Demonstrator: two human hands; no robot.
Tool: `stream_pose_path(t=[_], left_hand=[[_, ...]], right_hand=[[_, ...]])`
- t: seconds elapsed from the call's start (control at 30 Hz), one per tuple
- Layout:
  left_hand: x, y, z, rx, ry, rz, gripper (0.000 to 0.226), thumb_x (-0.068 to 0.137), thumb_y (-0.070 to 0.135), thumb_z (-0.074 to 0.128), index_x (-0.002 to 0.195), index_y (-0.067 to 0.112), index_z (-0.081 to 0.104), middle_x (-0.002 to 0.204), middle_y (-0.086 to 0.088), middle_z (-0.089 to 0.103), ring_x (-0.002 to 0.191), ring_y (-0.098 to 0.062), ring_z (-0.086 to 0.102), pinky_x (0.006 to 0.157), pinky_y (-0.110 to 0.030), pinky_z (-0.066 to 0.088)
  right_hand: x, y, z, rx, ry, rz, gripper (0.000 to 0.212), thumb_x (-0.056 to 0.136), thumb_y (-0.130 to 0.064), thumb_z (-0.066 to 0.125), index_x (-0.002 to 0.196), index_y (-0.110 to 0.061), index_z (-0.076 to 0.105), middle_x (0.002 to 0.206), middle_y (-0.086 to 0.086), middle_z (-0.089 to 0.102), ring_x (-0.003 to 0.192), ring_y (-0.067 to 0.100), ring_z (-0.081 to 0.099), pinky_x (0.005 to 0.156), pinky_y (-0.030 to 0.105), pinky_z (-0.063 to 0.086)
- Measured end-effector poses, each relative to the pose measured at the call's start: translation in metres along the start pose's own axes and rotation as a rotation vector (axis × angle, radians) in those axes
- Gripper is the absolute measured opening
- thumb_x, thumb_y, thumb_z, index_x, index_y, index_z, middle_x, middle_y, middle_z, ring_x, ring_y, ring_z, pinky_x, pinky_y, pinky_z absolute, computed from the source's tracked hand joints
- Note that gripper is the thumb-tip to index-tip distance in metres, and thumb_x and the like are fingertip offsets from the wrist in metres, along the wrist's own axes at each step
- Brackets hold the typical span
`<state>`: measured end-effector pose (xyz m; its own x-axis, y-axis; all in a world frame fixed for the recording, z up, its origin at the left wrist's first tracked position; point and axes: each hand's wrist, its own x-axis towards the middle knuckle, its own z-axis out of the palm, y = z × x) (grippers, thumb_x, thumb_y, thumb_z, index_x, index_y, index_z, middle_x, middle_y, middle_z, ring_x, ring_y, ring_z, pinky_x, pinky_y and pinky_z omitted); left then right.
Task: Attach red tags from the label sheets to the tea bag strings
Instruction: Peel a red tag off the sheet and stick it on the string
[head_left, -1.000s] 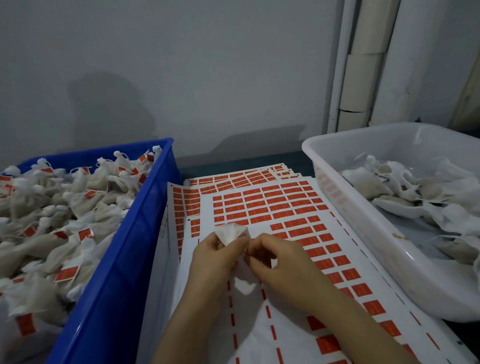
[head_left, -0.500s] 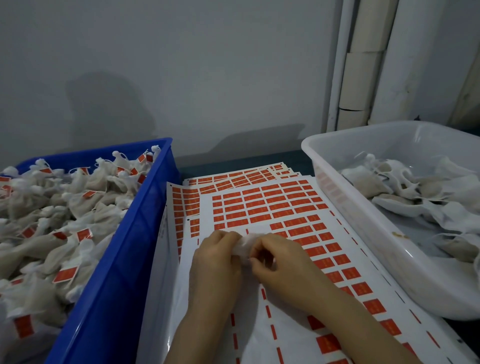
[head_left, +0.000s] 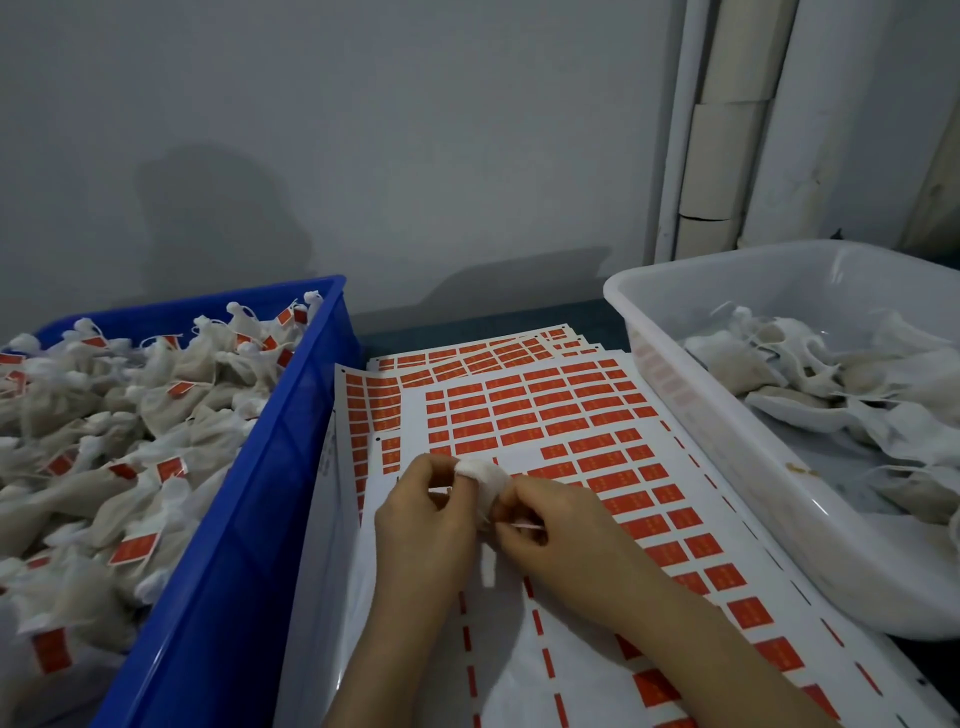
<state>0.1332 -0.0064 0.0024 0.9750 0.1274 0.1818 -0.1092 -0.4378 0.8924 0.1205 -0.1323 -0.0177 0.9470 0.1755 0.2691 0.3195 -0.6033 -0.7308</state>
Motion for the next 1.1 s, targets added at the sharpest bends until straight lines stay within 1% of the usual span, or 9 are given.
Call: stream_pose_path(t=[0.13, 0.23, 0.37, 0.53, 0.6, 0.67, 0.8, 0.97, 1.1], left_hand=[[0.003, -0.003, 0.002, -0.030, 0.042, 0.024, 0.016, 0.090, 0.021, 0.060, 0.085, 0.034, 0.052, 0.089, 0.023, 0.058, 0.080, -0.003, 0.059, 0.050, -0.005, 0.040], [0.003, -0.006, 0.001, -0.112, 0.094, 0.039, 0.015, 0.091, 0.016, 0.058, 0.090, 0.031, 0.053, 0.097, 0.019, 0.060, 0.086, -0.004, 0.061, 0.054, -0.004, 0.043], [0.006, -0.006, 0.000, -0.228, 0.084, -0.040, 0.014, 0.092, 0.015, 0.057, 0.095, 0.028, 0.053, 0.094, 0.023, 0.058, 0.082, -0.001, 0.060, 0.049, -0.004, 0.045], [0.008, -0.006, -0.001, -0.222, 0.049, -0.108, 0.010, 0.092, 0.020, 0.057, 0.086, 0.027, 0.060, 0.089, 0.013, 0.063, 0.078, -0.010, 0.062, 0.044, -0.007, 0.043], [0.007, -0.005, -0.001, -0.221, 0.025, -0.122, 0.014, 0.093, 0.020, 0.056, 0.082, 0.026, 0.062, 0.087, 0.010, 0.065, 0.078, -0.013, 0.062, 0.047, -0.008, 0.043], [0.005, -0.004, 0.000, -0.238, 0.012, -0.152, 0.018, 0.094, 0.021, 0.054, 0.078, 0.023, 0.063, 0.083, 0.007, 0.066, 0.078, -0.015, 0.062, 0.055, -0.013, 0.042], [0.004, -0.002, 0.001, -0.318, -0.011, -0.221, 0.027, 0.093, 0.023, 0.056, 0.068, 0.030, 0.062, 0.073, 0.017, 0.062, 0.077, -0.014, 0.059, 0.060, -0.021, 0.043], [0.007, -0.005, -0.001, -0.500, -0.064, -0.370, 0.006, 0.089, 0.029, 0.062, 0.082, 0.029, 0.063, 0.097, 0.009, 0.063, 0.099, -0.023, 0.058, 0.090, -0.044, 0.049], [0.005, -0.003, -0.001, -0.592, -0.117, -0.371, 0.013, 0.086, 0.025, 0.063, 0.079, 0.027, 0.074, 0.101, 0.012, 0.065, 0.104, -0.020, 0.055, 0.088, -0.041, 0.045]], right_hand=[[0.000, 0.000, 0.000, 0.014, 0.018, 0.009, 0.014, 0.092, -0.028, 0.054, 0.085, -0.039, 0.048, 0.078, -0.026, 0.047, 0.073, -0.007, 0.052, 0.066, 0.002, 0.038], [-0.001, 0.000, 0.000, 0.009, 0.033, 0.005, 0.011, 0.091, -0.030, 0.054, 0.086, -0.039, 0.048, 0.083, -0.025, 0.046, 0.076, -0.007, 0.052, 0.068, 0.002, 0.038], [-0.001, -0.003, -0.001, 0.007, 0.110, -0.037, 0.013, 0.089, -0.031, 0.058, 0.085, -0.039, 0.047, 0.093, -0.031, 0.038, 0.090, -0.007, 0.049, 0.074, 0.000, 0.041], [-0.001, -0.012, -0.008, 0.266, 0.160, 0.001, 0.023, 0.084, -0.024, 0.065, 0.072, -0.040, 0.053, 0.106, -0.038, 0.048, 0.086, -0.004, 0.059, 0.066, 0.006, 0.048], [-0.002, -0.013, -0.010, 0.429, 0.105, 0.058, 0.022, 0.083, -0.021, 0.067, 0.071, -0.037, 0.057, 0.093, -0.028, 0.062, 0.080, -0.001, 0.064, 0.061, 0.012, 0.051], [-0.002, -0.011, -0.011, 0.443, 0.091, 0.109, 0.021, 0.083, -0.019, 0.067, 0.071, -0.034, 0.058, 0.084, -0.021, 0.065, 0.072, 0.003, 0.066, 0.064, 0.017, 0.054], [-0.002, -0.009, -0.010, 0.252, 0.179, 0.087, 0.024, 0.084, -0.019, 0.065, 0.068, -0.033, 0.054, 0.078, -0.016, 0.061, 0.077, -0.002, 0.060, 0.064, 0.007, 0.048], [-0.001, -0.008, -0.002, 0.069, 0.187, -0.022, 0.027, 0.087, -0.020, 0.061, 0.071, -0.035, 0.046, 0.081, -0.023, 0.051, 0.087, -0.007, 0.053, 0.074, -0.001, 0.041], [-0.001, -0.008, -0.001, 0.040, 0.214, -0.071, 0.013, 0.088, -0.022, 0.061, 0.080, -0.027, 0.052, 0.086, -0.021, 0.051, 0.083, -0.004, 0.054, 0.076, -0.002, 0.038]])
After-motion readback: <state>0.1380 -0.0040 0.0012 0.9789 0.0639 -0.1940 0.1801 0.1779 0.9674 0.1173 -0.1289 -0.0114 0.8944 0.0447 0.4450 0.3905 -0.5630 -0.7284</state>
